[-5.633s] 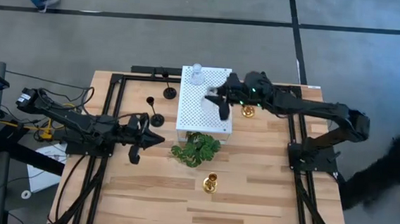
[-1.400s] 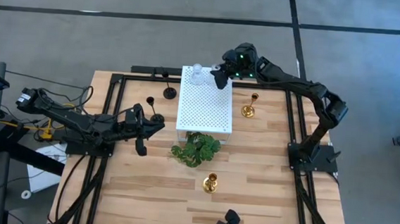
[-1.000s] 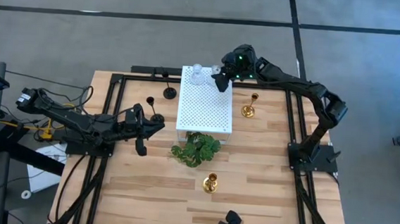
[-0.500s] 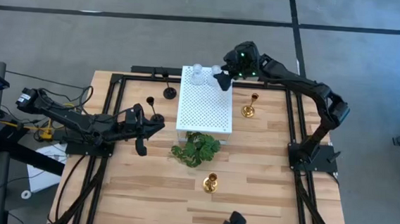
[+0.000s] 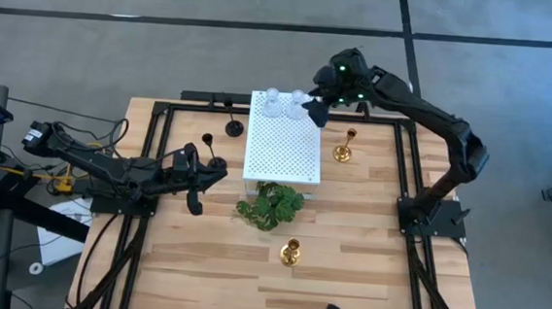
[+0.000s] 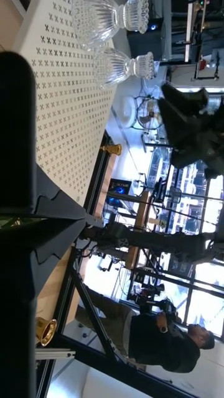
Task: Pick & Place candle stick holders
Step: Put the top gold candle holder on the shelf
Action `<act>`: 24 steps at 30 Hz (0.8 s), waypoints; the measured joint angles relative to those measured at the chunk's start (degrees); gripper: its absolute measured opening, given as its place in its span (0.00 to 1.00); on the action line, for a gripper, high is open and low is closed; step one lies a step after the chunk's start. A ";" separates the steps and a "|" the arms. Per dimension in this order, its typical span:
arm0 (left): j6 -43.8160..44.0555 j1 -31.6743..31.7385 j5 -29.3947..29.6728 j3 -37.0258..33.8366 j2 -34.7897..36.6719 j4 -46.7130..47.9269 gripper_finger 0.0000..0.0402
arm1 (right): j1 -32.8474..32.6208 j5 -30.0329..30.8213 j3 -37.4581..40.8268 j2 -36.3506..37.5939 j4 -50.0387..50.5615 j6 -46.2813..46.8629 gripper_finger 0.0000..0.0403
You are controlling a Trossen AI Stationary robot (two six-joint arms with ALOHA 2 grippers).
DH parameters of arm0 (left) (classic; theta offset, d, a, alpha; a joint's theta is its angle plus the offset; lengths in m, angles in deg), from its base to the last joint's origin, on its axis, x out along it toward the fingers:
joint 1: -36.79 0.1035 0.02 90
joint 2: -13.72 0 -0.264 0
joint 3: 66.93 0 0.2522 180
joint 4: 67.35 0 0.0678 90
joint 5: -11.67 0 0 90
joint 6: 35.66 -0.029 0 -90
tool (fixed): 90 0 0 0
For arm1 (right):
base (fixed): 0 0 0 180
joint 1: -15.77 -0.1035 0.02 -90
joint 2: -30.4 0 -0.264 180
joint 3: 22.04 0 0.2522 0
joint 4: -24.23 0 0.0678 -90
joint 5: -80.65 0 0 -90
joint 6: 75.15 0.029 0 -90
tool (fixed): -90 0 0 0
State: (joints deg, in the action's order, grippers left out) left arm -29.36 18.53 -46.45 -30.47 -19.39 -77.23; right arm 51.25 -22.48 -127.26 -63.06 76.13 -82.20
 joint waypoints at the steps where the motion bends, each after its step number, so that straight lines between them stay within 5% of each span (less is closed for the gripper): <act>1: -0.01 0.00 0.00 0.00 0.00 0.00 0.02 | 0.20 0.34 0.00 0.99 0.48 0.00 0.54; 20: -0.02 0.00 -0.11 -0.02 -0.01 0.00 0.02 | -2.17 1.23 0.21 20.97 14.63 0.02 0.29; 24: -0.02 0.00 -0.05 -0.02 -0.01 0.00 0.02 | -3.84 5.22 3.84 25.77 14.56 0.96 0.26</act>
State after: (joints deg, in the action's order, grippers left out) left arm -29.38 18.53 -46.50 -30.49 -19.40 -77.23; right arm 47.41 -17.26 -123.43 -37.29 90.70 -81.25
